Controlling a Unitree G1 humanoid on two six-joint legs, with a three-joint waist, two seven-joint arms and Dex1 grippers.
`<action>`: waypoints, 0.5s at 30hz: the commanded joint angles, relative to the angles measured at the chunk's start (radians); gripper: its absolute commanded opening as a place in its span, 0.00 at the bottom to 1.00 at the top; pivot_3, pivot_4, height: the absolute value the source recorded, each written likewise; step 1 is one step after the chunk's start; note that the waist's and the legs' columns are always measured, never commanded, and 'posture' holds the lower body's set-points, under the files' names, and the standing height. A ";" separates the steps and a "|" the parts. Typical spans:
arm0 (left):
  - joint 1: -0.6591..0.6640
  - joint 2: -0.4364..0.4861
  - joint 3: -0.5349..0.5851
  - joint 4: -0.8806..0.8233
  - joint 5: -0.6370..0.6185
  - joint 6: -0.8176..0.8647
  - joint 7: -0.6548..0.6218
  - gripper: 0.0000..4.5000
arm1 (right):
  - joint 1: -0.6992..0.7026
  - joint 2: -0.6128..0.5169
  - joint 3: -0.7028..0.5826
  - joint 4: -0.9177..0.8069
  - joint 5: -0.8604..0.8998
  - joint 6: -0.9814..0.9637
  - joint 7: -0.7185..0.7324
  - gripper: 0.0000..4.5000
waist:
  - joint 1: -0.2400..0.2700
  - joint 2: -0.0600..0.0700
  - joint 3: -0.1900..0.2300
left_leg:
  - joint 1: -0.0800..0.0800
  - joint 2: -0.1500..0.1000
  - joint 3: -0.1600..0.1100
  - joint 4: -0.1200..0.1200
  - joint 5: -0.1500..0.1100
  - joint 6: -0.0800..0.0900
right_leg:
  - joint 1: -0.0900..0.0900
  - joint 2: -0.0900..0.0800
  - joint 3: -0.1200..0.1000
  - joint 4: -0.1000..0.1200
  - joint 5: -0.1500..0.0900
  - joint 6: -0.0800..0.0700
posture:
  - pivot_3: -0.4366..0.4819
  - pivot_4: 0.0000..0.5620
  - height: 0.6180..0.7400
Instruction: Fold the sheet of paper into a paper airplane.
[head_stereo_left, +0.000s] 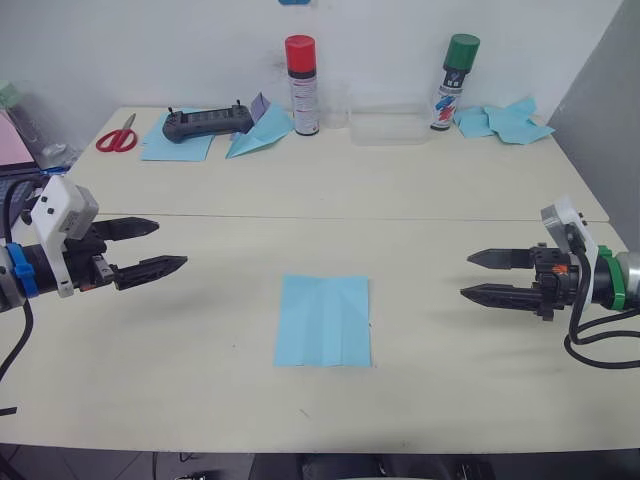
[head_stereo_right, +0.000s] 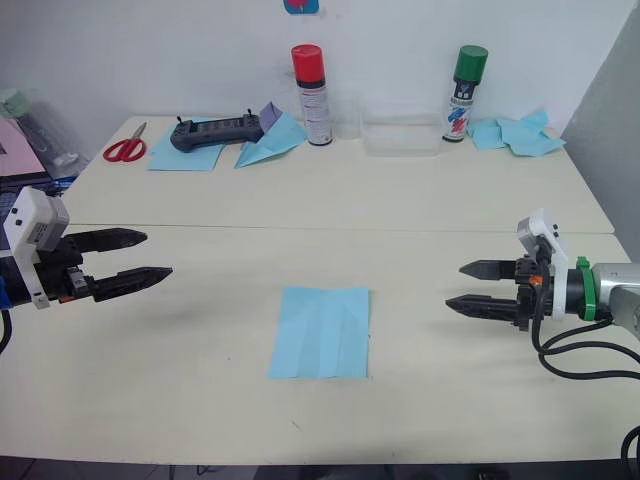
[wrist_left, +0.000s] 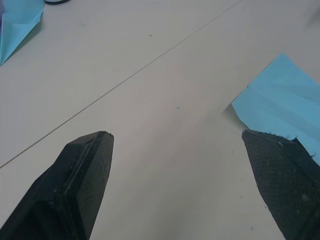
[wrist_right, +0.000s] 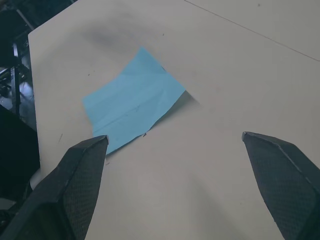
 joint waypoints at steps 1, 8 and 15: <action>-0.006 0.007 0.013 -0.036 -0.015 0.005 0.000 1.00 | -0.015 -0.013 -0.040 0.000 0.011 -0.013 0.003 0.99 | 0.000 0.000 0.000 | 0.000 0.000 0.000 0.000 0.000 0.000 | 0.000 0.000 0.000 0.000 0.000 0.000 | 0.48 0.27 1.00; -0.086 -0.014 -0.049 -0.085 -0.081 0.062 -0.007 0.74 | -0.027 0.006 -0.003 -0.003 0.001 -0.023 0.002 1.00 | 0.000 0.000 0.000 | 0.000 0.000 0.000 0.000 0.000 0.000 | 0.000 0.000 0.000 0.001 0.000 0.000 | 0.48 0.27 1.00; -0.136 -0.110 -0.208 -0.219 -0.118 0.131 0.048 0.22 | -0.037 0.068 0.074 -0.015 -0.041 -0.073 -0.013 1.00 | 0.001 0.000 0.000 | 0.000 -0.001 0.000 0.001 0.000 0.000 | 0.000 0.000 0.000 0.001 0.000 0.000 | 0.48 0.27 1.00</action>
